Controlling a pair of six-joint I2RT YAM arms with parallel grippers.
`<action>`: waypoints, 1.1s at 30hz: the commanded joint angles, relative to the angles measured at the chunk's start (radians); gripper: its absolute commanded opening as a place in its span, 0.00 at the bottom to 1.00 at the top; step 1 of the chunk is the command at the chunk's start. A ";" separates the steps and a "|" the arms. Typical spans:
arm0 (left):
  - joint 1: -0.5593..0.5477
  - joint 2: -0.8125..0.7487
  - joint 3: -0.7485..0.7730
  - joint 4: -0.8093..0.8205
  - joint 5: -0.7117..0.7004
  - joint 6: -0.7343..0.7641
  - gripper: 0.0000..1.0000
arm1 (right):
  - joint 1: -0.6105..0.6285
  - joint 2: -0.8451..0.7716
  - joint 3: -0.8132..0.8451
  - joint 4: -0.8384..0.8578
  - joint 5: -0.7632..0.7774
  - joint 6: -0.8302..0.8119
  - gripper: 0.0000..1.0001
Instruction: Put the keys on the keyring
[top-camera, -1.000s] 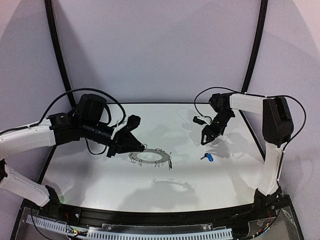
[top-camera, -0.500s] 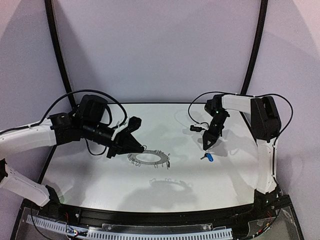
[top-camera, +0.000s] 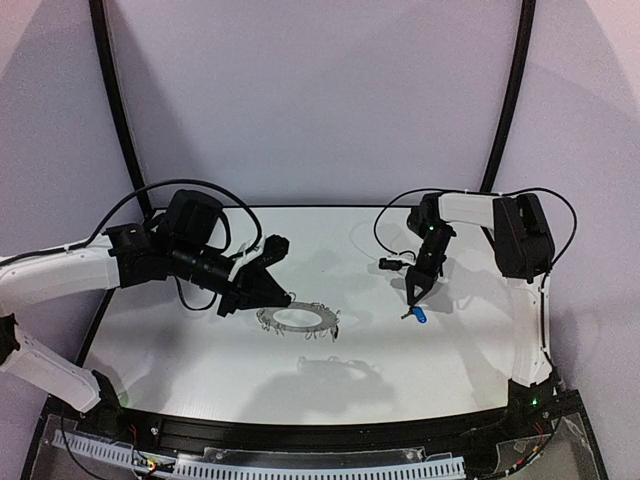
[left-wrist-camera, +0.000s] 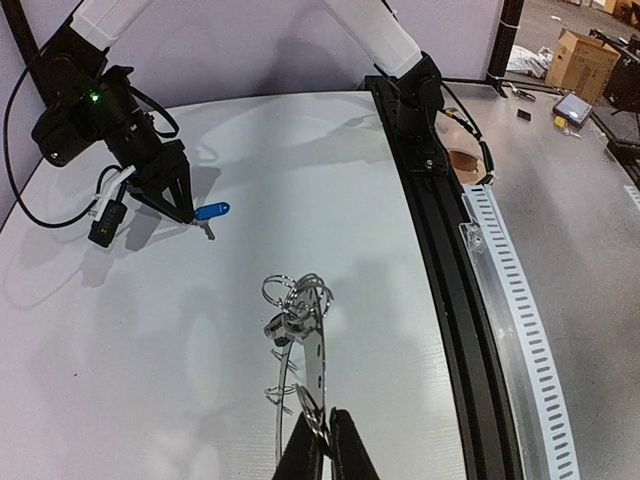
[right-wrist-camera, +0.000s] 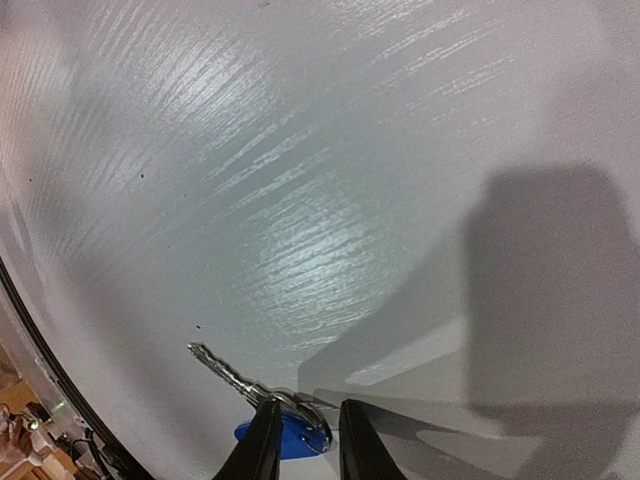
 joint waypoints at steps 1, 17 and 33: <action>0.002 0.001 0.039 0.007 0.004 0.005 0.01 | 0.000 0.030 0.021 -0.038 0.011 -0.005 0.22; 0.002 -0.005 0.035 0.023 -0.018 -0.013 0.01 | 0.021 0.020 0.005 -0.010 -0.010 0.012 0.03; 0.002 -0.049 -0.031 0.212 -0.038 -0.099 0.01 | 0.049 -0.629 -0.488 0.821 -0.275 0.556 0.00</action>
